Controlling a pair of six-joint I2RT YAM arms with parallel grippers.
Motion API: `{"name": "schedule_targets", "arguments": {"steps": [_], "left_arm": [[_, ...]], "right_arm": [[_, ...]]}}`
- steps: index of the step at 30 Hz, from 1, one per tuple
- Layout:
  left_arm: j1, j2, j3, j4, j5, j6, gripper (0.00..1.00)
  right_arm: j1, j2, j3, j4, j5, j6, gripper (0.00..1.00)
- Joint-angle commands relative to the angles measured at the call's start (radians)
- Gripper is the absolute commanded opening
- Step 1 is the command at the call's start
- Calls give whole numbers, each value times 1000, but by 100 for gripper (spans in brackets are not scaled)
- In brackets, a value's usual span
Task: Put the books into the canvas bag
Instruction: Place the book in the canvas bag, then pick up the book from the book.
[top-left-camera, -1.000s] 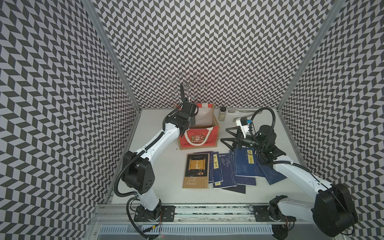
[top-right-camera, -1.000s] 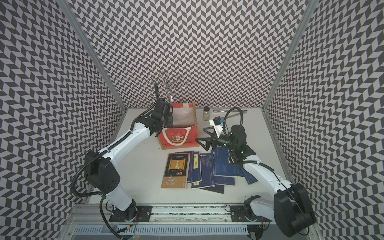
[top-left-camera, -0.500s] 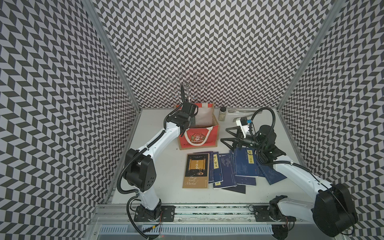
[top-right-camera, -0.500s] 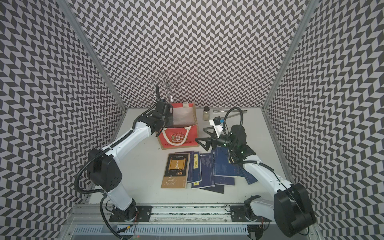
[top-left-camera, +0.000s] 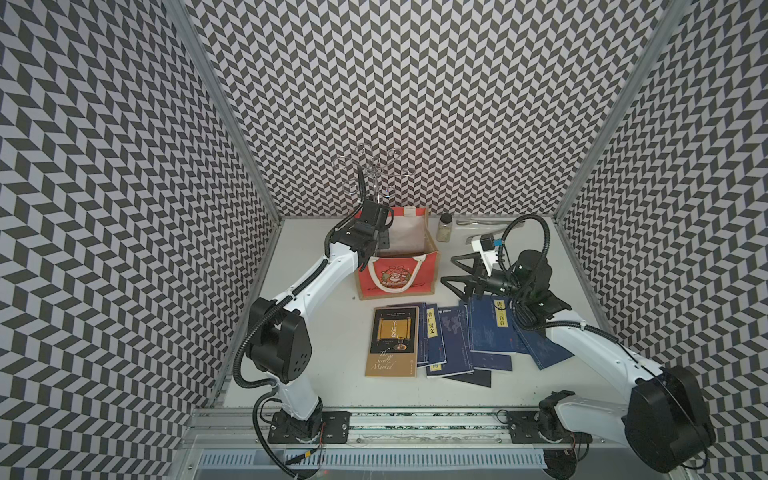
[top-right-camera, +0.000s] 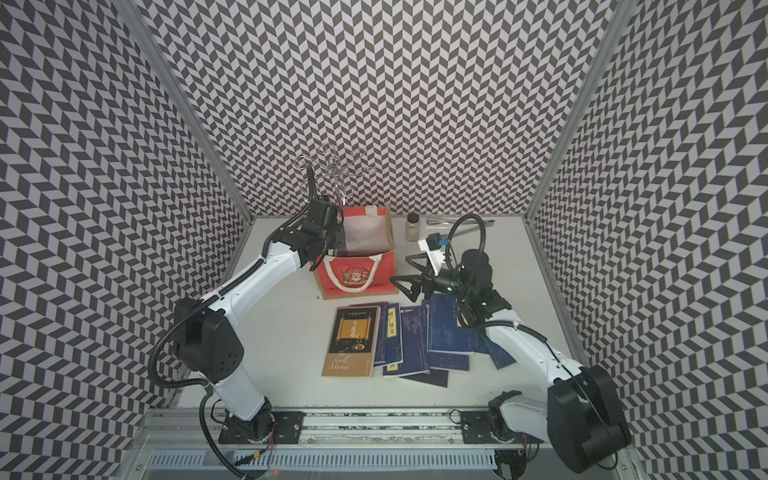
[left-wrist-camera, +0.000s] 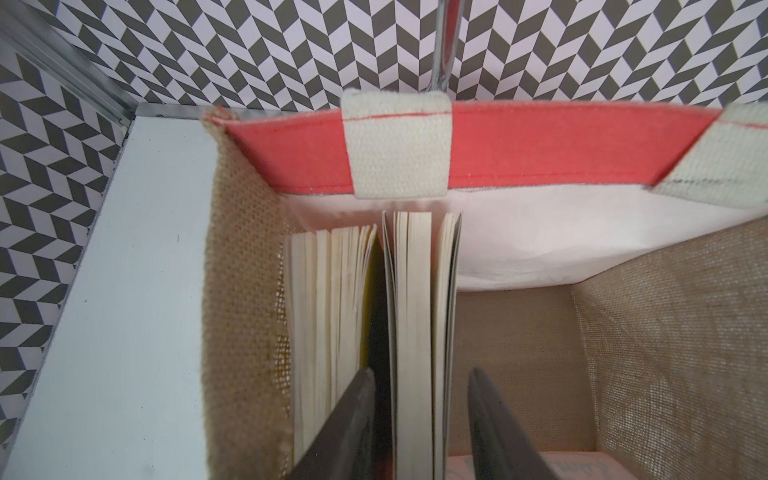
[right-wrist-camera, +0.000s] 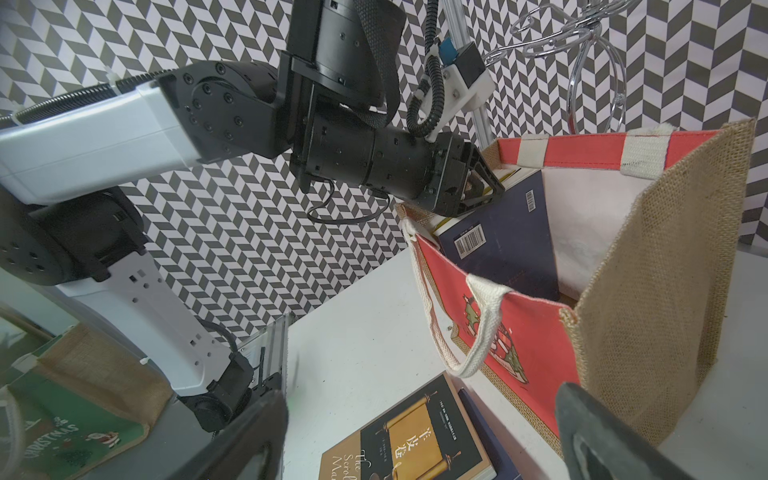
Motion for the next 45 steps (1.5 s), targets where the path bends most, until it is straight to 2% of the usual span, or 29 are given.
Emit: {"name": "schedule_targets", "arguments": {"steps": [1,7,12,16,21,25,28,33,39,45], "left_arm": [[7,-33,41,9,4,-4,41],[6,-72,63,-3,0,4,51],[5,-137,72,-22,19,27,62],[4,-241,3,-25,77,44,73],[6,-463,-254,48,208,22,89],[4,-697,-518,165,358,-28,96],[5,-812,-667,193,423,-113,99],[4,-913,-885,229,489,-212,100],[4,-983,-1135,371,567,-347,100],[7,-972,-1282,493,592,-413,100]], "right_arm": [[-3,6,20,42,-18,-11,99],[-3,4,19,44,-22,-11,99],[4,8,16,46,-21,-12,100],[46,5,14,-4,47,-50,99],[134,3,-30,-21,114,-54,99],[207,-14,-92,-20,175,-27,99],[266,3,-129,-36,213,-3,99],[338,80,-156,-64,237,48,99],[417,202,-148,-61,263,89,99],[442,300,-133,-57,268,121,99]]}}
